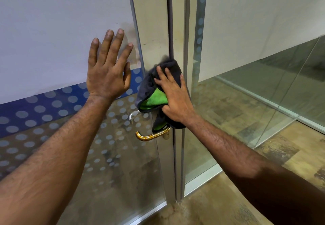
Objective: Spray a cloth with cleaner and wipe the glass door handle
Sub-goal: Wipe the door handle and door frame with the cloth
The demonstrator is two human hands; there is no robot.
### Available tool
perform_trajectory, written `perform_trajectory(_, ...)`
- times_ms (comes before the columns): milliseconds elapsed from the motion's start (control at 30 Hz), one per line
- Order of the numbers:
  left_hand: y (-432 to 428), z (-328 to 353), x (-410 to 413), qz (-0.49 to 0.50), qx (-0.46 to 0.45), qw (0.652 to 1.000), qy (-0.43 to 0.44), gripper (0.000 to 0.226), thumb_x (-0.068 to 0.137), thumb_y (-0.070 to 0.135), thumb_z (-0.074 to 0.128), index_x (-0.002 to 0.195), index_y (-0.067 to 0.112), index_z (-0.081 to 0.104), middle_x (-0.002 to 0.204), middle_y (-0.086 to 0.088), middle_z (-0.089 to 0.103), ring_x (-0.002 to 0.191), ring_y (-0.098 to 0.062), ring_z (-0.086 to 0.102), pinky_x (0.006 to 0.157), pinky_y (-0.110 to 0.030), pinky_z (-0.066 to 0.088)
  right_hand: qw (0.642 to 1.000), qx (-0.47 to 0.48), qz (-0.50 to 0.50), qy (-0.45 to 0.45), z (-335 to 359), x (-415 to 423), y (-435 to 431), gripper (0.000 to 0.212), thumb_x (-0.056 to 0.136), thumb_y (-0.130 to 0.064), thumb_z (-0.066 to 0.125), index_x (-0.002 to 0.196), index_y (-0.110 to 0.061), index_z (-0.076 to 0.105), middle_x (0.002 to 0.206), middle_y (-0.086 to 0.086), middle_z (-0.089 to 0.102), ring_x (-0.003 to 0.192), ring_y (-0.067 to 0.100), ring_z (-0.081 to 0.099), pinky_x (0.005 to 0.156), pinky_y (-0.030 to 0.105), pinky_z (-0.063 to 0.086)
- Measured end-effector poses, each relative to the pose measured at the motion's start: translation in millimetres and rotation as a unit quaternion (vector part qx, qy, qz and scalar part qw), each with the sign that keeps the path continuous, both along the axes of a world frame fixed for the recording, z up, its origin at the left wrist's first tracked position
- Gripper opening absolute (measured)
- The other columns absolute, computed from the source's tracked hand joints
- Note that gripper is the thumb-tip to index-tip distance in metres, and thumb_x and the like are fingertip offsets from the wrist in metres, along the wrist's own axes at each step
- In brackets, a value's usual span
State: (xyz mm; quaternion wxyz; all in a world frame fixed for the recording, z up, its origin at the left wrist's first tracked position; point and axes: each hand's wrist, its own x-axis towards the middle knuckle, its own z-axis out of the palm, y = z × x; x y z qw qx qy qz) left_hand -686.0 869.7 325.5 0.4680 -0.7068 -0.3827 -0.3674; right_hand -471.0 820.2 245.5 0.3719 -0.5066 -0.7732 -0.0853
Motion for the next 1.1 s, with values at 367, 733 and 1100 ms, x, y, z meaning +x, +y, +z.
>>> perform_trajectory(367,0,-1,0,0.001,-0.019,1.0,0.004,0.051,0.104,0.03,0.04,0.154,0.018,0.035,0.164,-0.013,0.024,0.152,-0.033,0.022,0.121,-0.053,0.016,0.999,-0.041,0.028,0.017,-13,11,-2,0.084,0.064,-0.02,0.056,0.147,-0.018,0.041,0.168,-0.008,0.007,0.153,0.007,-0.001,0.123,0.056,-0.002)
perform_trajectory(733,0,-1,-3,-0.008,-0.022,1.0,-0.001,0.046,0.106,0.032,0.037,0.15,0.018,0.04,0.164,-0.013,0.026,0.152,-0.033,0.022,0.121,-0.052,0.015,0.986,-0.14,0.058,-0.069,-49,31,-19,0.082,0.069,-0.008,0.061,0.148,-0.021,0.045,0.168,-0.009,0.01,0.154,0.012,0.002,0.121,0.061,-0.001)
perform_trajectory(1100,-2,0,-2,-0.004,-0.028,1.0,-0.004,0.047,0.104,0.031,0.039,0.15,0.019,0.041,0.163,-0.013,0.027,0.151,-0.035,0.024,0.121,-0.054,0.016,0.958,-0.26,0.113,0.051,-95,1,-54,0.069,0.075,0.005,0.06,0.142,-0.013,0.052,0.165,0.002,0.022,0.155,0.016,0.006,0.121,0.048,-0.007)
